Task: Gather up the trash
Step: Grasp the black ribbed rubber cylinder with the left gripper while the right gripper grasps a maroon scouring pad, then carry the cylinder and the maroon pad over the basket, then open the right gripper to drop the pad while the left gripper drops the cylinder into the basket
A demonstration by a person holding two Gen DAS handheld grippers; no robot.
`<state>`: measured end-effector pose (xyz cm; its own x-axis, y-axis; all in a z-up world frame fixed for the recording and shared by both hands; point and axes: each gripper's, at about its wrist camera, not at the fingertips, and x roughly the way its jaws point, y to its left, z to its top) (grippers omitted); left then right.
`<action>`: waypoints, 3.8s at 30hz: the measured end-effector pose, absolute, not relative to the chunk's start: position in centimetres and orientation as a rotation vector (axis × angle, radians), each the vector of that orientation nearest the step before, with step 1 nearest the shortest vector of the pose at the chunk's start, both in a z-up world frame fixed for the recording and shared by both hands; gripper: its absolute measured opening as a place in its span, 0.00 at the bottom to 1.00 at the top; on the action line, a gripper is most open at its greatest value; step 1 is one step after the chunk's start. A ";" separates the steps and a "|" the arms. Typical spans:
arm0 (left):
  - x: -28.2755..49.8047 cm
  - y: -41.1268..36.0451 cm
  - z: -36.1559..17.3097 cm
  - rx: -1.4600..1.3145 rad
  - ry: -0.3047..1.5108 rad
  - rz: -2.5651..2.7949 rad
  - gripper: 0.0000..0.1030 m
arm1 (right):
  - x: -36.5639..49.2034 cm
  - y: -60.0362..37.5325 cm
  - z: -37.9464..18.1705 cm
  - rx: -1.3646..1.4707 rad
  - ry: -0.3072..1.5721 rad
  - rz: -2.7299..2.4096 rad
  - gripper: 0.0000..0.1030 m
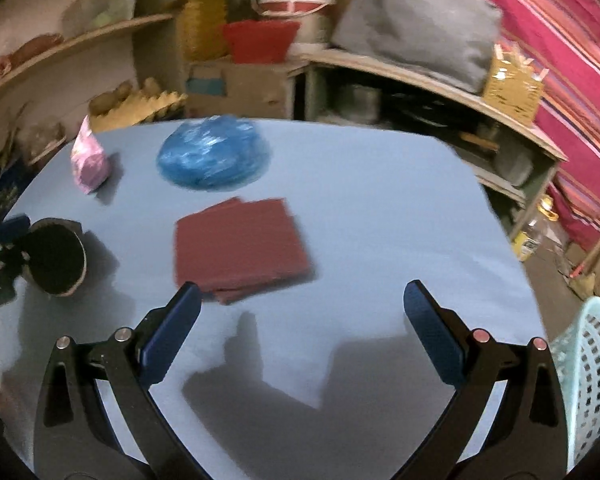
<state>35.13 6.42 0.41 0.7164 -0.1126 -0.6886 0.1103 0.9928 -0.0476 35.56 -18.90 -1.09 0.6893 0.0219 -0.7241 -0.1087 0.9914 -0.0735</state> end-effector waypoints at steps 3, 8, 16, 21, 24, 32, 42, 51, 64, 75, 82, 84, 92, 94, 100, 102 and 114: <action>34.7 7.8 0.5 -0.013 0.753 -0.124 0.67 | 36.4 -17.1 -1.9 -0.144 0.832 0.096 0.96; 34.4 9.2 0.1 -0.018 0.770 -0.125 0.62 | 37.4 -15.4 -2.6 -0.179 0.832 0.096 0.96; 34.7 9.3 -0.3 -0.057 0.780 -0.136 0.72 | 38.7 -15.5 -3.0 -0.156 0.841 0.122 0.90; 34.9 8.6 -0.8 -0.020 0.787 -0.122 0.75 | 38.9 -16.3 -2.8 -0.103 0.847 0.160 0.81; 35.0 8.7 -1.2 -0.008 0.799 -0.111 0.76 | 38.5 -16.3 -2.5 -0.113 0.836 0.164 0.81; 35.7 9.1 -2.5 -0.012 0.817 -0.109 0.77 | 36.3 -17.9 0.0 -0.121 0.755 0.121 0.81; 35.0 7.7 -1.9 0.016 0.782 -0.111 0.71 | 33.5 -24.3 1.4 -0.078 0.754 0.039 0.81; 31.7 3.3 2.0 0.064 0.672 -0.078 0.71 | 29.4 -29.6 3.5 -0.031 0.697 -0.018 0.81; 26.1 -8.0 6.9 0.069 0.556 -0.176 0.71 | 22.2 -39.1 6.9 0.085 0.605 -0.104 0.81; 24.2 -19.3 6.6 0.068 0.565 -0.325 0.71 | 16.4 -49.7 6.7 0.165 0.596 -0.242 0.81; 23.4 -25.3 6.1 0.098 0.563 -0.395 0.71 | 14.2 -54.4 5.9 0.210 0.597 -0.311 0.81; 23.4 -26.9 6.0 0.102 0.563 -0.411 0.71 | 14.0 -55.1 5.7 0.208 0.598 -0.324 0.81; 24.2 -31.0 5.6 0.124 0.572 -0.450 0.71 | 15.6 -56.7 5.0 0.240 0.609 -0.343 0.81; 24.3 -31.8 5.4 0.142 0.572 -0.455 0.71 | 16.2 -56.9 4.7 0.237 0.617 -0.351 0.81; 24.9 -33.4 4.6 0.179 0.573 -0.458 0.71 | 17.4 -56.6 4.0 0.215 0.643 -0.371 0.81; 25.3 -33.7 4.3 0.173 0.581 -0.463 0.71 | 17.6 -56.4 3.9 0.203 0.646 -0.371 0.81; 25.9 -34.5 3.9 0.159 0.604 -0.489 0.71 | 17.8 -55.8 3.7 0.162 0.662 -0.380 0.91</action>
